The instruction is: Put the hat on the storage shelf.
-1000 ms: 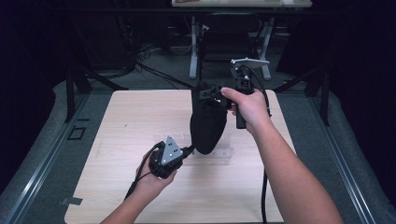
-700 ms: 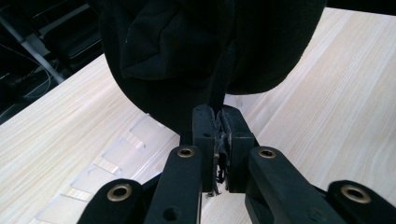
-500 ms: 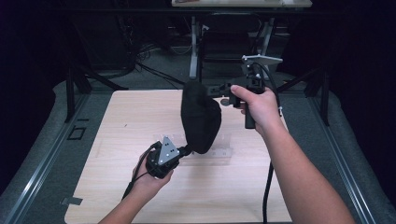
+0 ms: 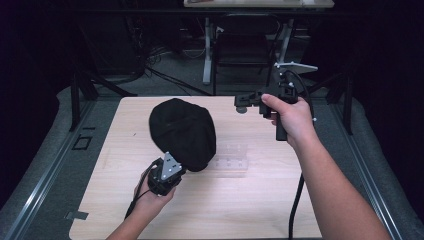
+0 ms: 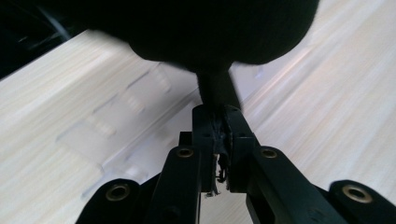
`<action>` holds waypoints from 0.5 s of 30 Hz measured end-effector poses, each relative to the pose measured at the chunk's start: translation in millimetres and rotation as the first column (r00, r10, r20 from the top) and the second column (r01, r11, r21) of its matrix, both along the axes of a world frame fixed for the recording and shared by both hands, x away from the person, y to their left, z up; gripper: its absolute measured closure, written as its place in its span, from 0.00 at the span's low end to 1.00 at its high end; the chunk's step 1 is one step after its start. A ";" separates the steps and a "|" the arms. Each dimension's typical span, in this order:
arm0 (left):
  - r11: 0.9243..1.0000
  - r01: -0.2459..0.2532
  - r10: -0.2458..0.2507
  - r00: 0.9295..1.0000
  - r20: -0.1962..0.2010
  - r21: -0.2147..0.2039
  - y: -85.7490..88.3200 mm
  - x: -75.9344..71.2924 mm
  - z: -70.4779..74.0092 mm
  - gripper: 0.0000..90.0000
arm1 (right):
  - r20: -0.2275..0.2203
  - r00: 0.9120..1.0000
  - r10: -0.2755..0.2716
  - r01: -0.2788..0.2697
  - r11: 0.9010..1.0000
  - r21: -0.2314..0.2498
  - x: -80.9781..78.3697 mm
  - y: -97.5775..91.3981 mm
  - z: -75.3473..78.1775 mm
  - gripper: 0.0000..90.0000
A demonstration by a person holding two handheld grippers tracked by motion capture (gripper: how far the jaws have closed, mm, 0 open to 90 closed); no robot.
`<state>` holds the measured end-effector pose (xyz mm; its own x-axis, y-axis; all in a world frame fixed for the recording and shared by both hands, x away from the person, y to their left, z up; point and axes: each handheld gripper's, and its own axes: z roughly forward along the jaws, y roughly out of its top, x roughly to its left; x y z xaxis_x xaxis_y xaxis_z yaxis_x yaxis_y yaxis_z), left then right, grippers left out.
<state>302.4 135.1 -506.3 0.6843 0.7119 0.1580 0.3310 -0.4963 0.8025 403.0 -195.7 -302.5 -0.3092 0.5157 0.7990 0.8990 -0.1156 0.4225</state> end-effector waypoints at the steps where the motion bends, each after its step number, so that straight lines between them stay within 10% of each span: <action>1: 1.000 0.001 -0.001 1.000 -0.005 -0.011 1.6 -0.5 -2.0 0.95 | 0.001 1.000 -0.003 0.003 1.000 0.000 -0.3 -1.5 -0.4 0.93; 15: 1.000 0.004 -0.004 1.000 -0.007 -0.017 2.4 -5.5 -5.7 0.91 | 0.023 0.999 -0.031 0.032 0.999 -0.043 -6.3 -12.7 -1.3 0.91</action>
